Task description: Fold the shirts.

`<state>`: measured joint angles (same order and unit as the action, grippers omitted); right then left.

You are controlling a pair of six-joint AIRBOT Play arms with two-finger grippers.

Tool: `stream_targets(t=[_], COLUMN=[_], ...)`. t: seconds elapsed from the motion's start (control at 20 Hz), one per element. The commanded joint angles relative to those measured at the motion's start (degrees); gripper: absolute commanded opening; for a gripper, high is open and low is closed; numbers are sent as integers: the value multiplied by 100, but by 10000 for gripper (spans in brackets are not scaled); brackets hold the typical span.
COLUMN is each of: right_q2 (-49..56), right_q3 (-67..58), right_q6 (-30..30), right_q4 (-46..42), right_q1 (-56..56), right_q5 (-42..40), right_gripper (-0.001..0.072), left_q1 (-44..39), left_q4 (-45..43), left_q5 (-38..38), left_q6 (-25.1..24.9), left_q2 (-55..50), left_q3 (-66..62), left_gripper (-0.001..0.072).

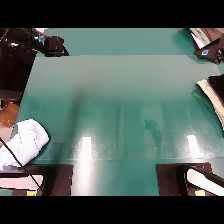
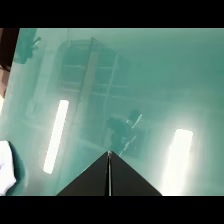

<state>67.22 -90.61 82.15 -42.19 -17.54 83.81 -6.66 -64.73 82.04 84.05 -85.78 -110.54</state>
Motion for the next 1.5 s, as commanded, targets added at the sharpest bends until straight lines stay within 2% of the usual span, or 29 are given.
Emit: stream_targets(t=[0.0,0.05,0.1,0.25,0.45,0.55,0.6,0.75,0.95,1.1,1.4,1.45], right_q2=[-4,-4,-4,-4,-4,-4,-4,-4,-4,-4,-4,-4], right_q3=[-4,-4,-4,-4,-4,-4,-4,-4,-4,-4,-4,-4], right_q6=[-293,-352,-400,-518,-664,-680,-682,-684,-684,-684,-682,-682], right_q4=[0,0,0,4,4,2,4,2,2,7,11,13], right_q1=[-2,-2,-2,0,0,0,0,0,0,4,4,4], right_q5=[26,17,13,-9,-74,-87,-85,-72,-50,28,149,177], right_gripper=[22,22,22,22,22,22,21,21,22,22,22,22], left_q1=[-2,-2,-2,-2,-2,-2,-2,4,4,4,4,4], left_q4=[-332,-811,-1458,-2706,-3333,-3480,-3602,-4218,-4240,-4155,-4135,-4140], left_q5=[1587,2151,2350,2312,2052,1943,1934,1665,796,170,-260,-317], left_q6=[212,319,446,614,632,876,1025,1235,1709,1974,2114,2111], left_q2=[2,4,46,605,1469,1768,1886,2184,2262,2258,2258,2256], left_q3=[13,26,52,737,2238,3088,3523,4931,6299,6738,7171,7252], left_gripper=[513,514,514,515,517,517,566,566,566,566,561,401])
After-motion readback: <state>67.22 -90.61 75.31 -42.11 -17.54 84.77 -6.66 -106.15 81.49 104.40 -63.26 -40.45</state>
